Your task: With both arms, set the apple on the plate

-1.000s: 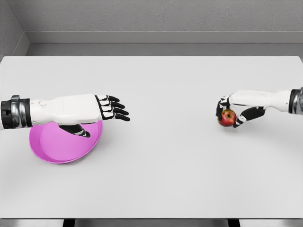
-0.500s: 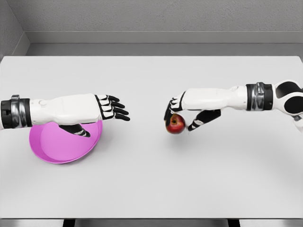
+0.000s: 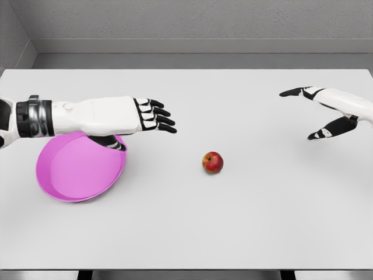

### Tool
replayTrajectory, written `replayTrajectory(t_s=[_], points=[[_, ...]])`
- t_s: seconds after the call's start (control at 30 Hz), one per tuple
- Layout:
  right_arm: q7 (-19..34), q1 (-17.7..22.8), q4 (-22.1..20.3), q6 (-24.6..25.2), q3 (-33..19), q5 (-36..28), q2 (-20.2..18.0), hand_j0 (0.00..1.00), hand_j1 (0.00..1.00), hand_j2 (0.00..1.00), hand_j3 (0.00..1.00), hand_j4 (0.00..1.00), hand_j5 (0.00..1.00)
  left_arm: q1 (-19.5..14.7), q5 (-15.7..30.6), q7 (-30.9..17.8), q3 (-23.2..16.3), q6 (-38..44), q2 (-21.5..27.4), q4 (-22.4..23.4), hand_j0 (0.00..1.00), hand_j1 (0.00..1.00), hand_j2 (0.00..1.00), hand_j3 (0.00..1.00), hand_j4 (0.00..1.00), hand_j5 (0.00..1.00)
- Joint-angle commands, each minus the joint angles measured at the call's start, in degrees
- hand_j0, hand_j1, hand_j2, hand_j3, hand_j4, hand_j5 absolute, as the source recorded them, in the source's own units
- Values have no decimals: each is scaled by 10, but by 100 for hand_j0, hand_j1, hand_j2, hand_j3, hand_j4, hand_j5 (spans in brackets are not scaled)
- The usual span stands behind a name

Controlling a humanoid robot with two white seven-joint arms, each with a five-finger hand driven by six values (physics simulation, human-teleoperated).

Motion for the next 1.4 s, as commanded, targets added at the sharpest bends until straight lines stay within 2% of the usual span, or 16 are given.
replayTrajectory(t_s=[0.0, 0.07, 0.13, 0.2, 0.27, 0.4, 0.47, 0.57, 0.8, 1.0, 1.13, 1.23, 1.37], points=[[0, 0, 5, 2, -53, -5, -6, 100, 100, 100, 100, 100, 100, -2, -6, -14, -17, 1, -45, 12, 100, 100, 100, 100, 100, 100], [0, 0, -4, 2, -49, -6, -5, 100, 100, 100, 100, 100, 100, -12, -23, -47, -29, 1, -111, 44, 100, 100, 100, 100, 100, 100], [0, 0, -21, 2, -36, -6, -6, 100, 100, 100, 100, 100, 100, -40, -37, -50, -50, 1, -164, 105, 100, 100, 100, 100, 100, 100], [0, -1, -21, 2, -36, -6, -7, 100, 100, 100, 100, 100, 100, -48, -37, -50, -52, 1, -197, 155, 100, 100, 100, 100, 100, 100], [0, -2, -22, 2, -35, -6, -7, 100, 100, 100, 100, 100, 100, -49, -46, -50, -58, 1, -225, 181, 100, 100, 100, 100, 100, 100], [0, -2, -22, 2, -34, -6, -7, 100, 100, 100, 100, 100, 100, -52, -65, -50, -76, 1, -263, 187, 100, 100, 100, 100, 100, 100], [0, 0, -24, 2, -22, -6, -6, 100, 100, 100, 100, 100, 100, -53, -67, -50, -77, 1, -268, 187, 100, 100, 100, 100, 100, 100], [0, 0, -25, 2, -21, -6, -6, 100, 100, 100, 100, 100, 100, -57, -74, -50, -102, 1, -271, 187, 98, 98, 98, 98, 98, 98], [0, -2, -24, 2, -21, -6, -6, 100, 100, 100, 100, 100, 100, -59, -80, -49, -103, 1, -264, 188, 98, 98, 98, 98, 98, 98], [0, -1, -24, 2, -21, -6, -6, 100, 100, 100, 100, 100, 100, -57, -110, -49, -113, 1, -271, 193, 96, 96, 96, 96, 96, 96], [0, -1, -24, 2, -21, -6, -6, 100, 100, 100, 100, 100, 100, -57, -113, -49, -121, 1, -273, 195, 94, 94, 94, 94, 94, 94], [0, -1, -24, 2, -22, -6, -5, 100, 100, 100, 100, 100, 100, -59, -127, -49, -121, 1, -288, 231, 94, 94, 94, 94, 94, 94], [0, -1, -24, 2, -22, -6, -6, 100, 100, 100, 100, 100, 100, -59, -132, -48, -122, 1, -295, 233, 94, 94, 94, 94, 94, 94]])
